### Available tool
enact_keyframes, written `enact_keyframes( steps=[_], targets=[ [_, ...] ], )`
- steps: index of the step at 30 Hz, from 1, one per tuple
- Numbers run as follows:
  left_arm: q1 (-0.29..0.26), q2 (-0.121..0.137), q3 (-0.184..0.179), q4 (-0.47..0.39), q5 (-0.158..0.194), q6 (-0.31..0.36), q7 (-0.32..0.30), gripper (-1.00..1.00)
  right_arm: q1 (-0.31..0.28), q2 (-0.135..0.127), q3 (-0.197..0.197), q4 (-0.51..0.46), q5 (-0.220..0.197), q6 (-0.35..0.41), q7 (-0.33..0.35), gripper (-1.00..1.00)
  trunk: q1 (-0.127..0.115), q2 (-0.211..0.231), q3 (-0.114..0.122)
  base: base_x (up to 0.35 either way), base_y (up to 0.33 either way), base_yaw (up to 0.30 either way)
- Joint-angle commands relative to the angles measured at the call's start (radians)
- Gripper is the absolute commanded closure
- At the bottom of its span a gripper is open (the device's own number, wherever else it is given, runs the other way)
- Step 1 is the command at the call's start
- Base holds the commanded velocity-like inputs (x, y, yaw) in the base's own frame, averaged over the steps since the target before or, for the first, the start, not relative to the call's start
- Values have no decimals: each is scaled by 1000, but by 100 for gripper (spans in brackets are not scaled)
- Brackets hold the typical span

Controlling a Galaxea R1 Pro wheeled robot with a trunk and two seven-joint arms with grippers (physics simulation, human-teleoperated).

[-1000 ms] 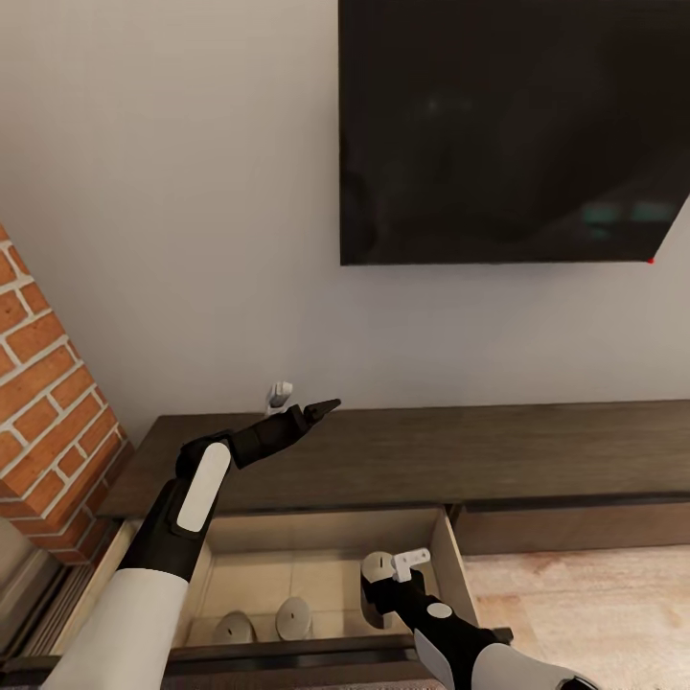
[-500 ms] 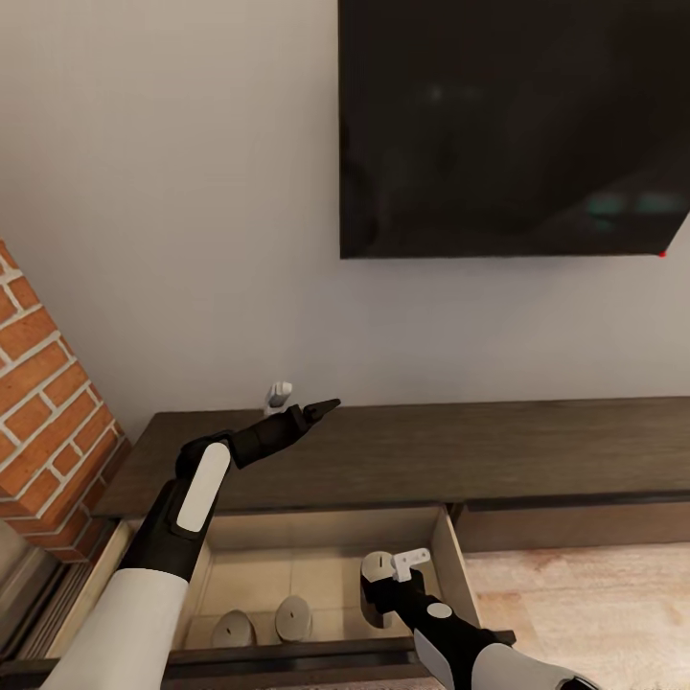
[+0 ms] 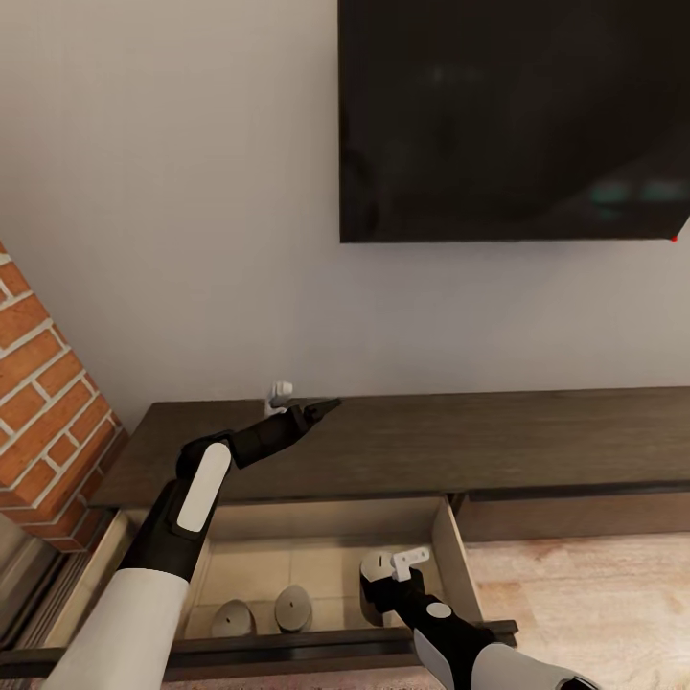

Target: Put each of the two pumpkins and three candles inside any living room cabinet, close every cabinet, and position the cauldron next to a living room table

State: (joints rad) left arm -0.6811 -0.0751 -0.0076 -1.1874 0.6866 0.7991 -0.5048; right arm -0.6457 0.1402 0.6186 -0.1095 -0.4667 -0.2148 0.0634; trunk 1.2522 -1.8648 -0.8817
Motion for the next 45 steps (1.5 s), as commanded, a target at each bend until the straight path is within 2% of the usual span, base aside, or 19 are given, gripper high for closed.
enact_keyframes(
  steps=[1,4,9,11,12,17,29,41,45],
  targets=[
    [0,0,0,0,1,0,0,-100,0,0,0,-1,0,0,0,100,4,-7,-5,0,0,0],
    [0,0,0,-1,1,0,0,-100,0,-1,0,-5,0,-2,0,100,12,-21,-16,0,0,0],
    [0,1,1,-1,1,0,0,-100,0,-3,-1,-37,1,-16,-2,100,12,-21,-17,0,0,0],
    [0,0,1,-1,1,0,0,-100,0,-3,-1,-52,3,-15,-22,100,12,-21,-17,0,0,0],
    [0,0,1,0,1,0,0,-100,0,-5,1,-73,3,-17,-43,100,15,-28,-20,0,0,0],
    [0,1,1,0,1,0,0,-100,0,-6,1,-74,3,-19,-46,100,35,-63,-36,0,0,0],
    [0,1,1,-1,1,0,0,-100,0,-3,4,-76,5,-21,-48,100,35,-63,-36,0,0,3],
    [1,0,3,3,1,0,0,-100,0,-4,6,-78,5,-21,-66,100,35,-63,-33,0,0,124],
    [1,1,3,5,30,-29,0,-100,0,-5,5,-78,4,-21,-66,100,35,-63,-33,29,-1,4]
  ],
)
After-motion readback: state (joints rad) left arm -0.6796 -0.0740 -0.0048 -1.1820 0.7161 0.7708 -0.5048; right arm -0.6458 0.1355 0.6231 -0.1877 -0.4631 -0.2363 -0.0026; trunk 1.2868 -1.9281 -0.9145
